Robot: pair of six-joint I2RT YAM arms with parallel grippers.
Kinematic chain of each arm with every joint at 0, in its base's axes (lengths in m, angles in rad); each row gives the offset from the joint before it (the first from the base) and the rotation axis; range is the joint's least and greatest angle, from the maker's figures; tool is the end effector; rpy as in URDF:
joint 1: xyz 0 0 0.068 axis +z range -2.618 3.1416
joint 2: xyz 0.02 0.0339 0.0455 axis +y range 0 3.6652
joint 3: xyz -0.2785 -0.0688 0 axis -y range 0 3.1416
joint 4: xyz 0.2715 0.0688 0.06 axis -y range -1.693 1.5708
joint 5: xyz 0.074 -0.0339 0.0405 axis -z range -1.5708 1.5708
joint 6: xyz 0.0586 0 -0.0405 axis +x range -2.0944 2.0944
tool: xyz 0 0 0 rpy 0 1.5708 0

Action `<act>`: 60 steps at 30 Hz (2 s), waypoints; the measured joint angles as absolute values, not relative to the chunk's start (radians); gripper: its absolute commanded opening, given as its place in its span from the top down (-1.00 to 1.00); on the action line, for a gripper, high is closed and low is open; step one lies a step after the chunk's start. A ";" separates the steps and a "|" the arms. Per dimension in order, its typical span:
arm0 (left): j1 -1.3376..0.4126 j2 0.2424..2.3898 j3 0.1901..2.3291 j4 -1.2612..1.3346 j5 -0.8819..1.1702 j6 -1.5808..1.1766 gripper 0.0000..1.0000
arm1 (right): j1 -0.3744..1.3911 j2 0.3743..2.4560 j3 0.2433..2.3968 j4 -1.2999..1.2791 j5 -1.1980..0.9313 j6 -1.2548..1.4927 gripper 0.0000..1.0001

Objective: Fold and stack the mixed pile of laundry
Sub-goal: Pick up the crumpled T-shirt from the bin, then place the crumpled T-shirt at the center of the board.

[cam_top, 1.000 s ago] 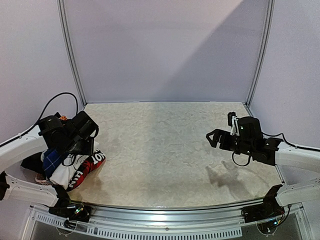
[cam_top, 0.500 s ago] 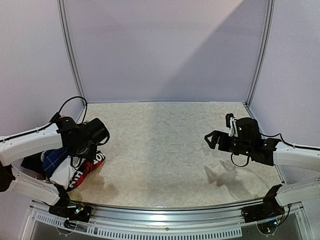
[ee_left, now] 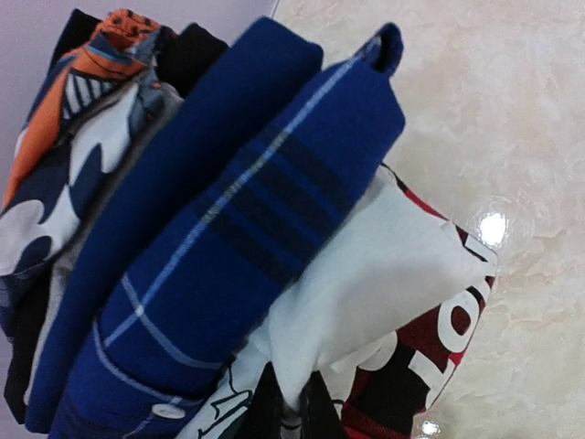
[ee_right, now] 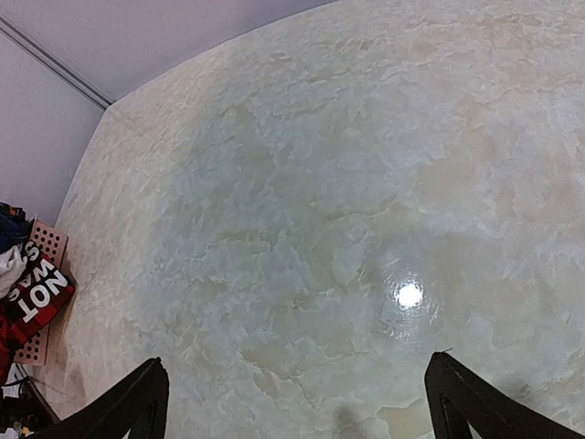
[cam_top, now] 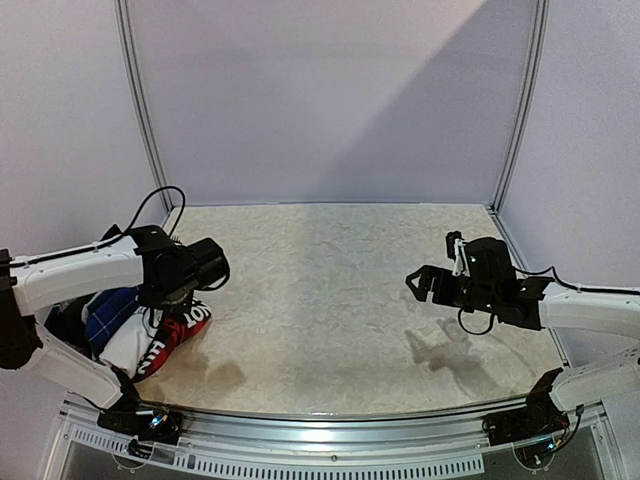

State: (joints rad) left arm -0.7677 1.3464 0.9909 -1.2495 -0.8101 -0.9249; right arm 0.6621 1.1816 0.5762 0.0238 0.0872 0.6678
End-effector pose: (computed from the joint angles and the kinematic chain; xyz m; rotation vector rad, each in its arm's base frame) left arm 0.1946 -0.1289 0.2324 -0.1750 2.4520 0.7300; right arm 0.2258 0.1695 0.1933 0.0588 2.2276 0.6648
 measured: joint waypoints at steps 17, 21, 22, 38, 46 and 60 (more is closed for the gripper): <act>-0.767 1.230 1.248 -1.391 -0.881 -0.944 1.00 | 0.667 1.204 0.577 0.059 0.028 0.662 -0.97; -0.767 1.209 1.282 -1.390 -0.907 -0.951 1.00 | 0.739 1.284 0.609 0.098 -0.039 0.619 -0.95; -0.767 1.202 1.284 -1.391 -0.912 -0.952 1.00 | 0.776 1.323 0.636 0.103 -0.059 0.604 -0.94; -0.767 1.156 1.437 -1.397 -0.870 -0.802 1.00 | 1.118 1.862 1.089 0.227 -0.268 0.532 -0.84; -0.768 1.193 1.598 -1.362 -0.860 -0.695 1.00 | 1.111 1.872 1.140 0.194 -0.220 0.526 -0.84; -0.858 1.553 1.780 -1.019 -0.546 -0.448 1.00 | 1.001 1.436 0.874 0.015 0.323 0.571 -0.98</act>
State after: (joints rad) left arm -0.8581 1.5528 1.7802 -1.0191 -0.5461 -0.4484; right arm 1.0008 1.4364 0.8738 0.0154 0.3225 0.5713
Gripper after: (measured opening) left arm 0.035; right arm 0.988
